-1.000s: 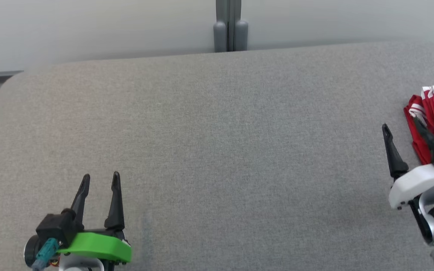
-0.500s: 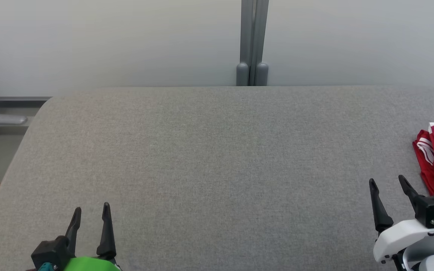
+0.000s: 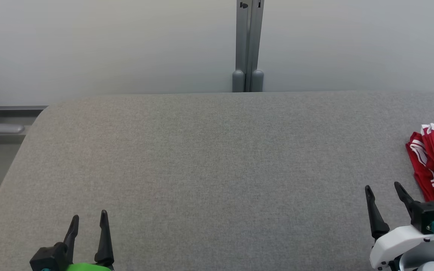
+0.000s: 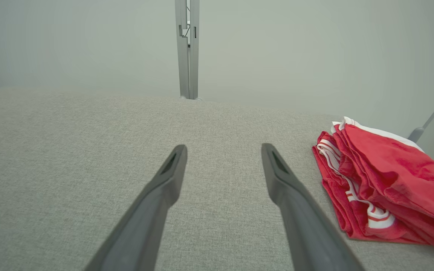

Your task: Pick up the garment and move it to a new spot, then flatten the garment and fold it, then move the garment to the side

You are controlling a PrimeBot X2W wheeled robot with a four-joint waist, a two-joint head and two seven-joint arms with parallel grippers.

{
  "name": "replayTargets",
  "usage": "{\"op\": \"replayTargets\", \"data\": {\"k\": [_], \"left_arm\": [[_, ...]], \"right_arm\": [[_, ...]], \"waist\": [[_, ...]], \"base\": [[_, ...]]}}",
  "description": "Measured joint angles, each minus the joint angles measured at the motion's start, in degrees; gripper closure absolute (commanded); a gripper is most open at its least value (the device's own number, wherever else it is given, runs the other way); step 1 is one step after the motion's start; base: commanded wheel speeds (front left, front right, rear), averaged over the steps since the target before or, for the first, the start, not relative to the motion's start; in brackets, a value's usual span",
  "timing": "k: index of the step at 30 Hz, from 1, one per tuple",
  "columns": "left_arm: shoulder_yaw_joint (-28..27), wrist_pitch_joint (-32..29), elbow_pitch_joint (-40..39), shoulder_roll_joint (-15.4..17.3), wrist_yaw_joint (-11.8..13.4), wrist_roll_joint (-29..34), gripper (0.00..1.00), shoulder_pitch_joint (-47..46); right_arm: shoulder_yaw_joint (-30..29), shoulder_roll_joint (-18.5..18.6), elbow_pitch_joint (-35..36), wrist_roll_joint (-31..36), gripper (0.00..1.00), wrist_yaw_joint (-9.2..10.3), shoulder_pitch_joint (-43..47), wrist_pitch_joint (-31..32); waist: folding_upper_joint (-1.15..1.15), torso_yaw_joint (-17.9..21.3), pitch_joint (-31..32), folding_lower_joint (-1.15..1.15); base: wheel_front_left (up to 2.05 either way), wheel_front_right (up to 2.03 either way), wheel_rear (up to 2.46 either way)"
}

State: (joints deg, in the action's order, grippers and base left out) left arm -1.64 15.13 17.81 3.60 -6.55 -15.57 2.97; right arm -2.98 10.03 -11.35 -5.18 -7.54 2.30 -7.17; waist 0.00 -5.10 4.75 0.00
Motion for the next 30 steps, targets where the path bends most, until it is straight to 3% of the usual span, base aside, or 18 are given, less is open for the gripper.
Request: {"op": "replayTargets", "data": {"k": [16,17,24,30], "left_arm": [[0.4,-0.01,1.12,-0.13,-0.52,0.77,0.0,-0.28],[0.43,0.0,1.21,-0.16,-0.51,0.77,1.0,-0.25],[0.43,-0.02,4.77,-0.96,-0.51,0.74,1.0,1.31],[-0.01,-2.03,4.8,-1.03,-0.51,-4.91,1.0,1.33]], "right_arm": [[0.41,-1.01,0.03,-0.25,0.0,0.0,0.78,-0.07],[0.51,-1.15,-0.09,-0.25,1.0,0.0,0.83,-0.05],[0.66,-2.94,-3.7,-0.31,1.0,-0.01,2.44,0.12],[0.23,-3.47,-4.31,-6.56,1.0,-0.01,2.38,1.54]], "waist": [[0.0,0.34,0.22,0.0],[0.0,0.29,0.2,0.0],[0.0,0.32,0.19,0.0],[0.0,0.55,-0.05,0.0]], "base": [[0.0,0.0,0.0],[0.0,0.0,0.0],[0.0,0.0,0.0],[0.0,0.0,0.0]]}}
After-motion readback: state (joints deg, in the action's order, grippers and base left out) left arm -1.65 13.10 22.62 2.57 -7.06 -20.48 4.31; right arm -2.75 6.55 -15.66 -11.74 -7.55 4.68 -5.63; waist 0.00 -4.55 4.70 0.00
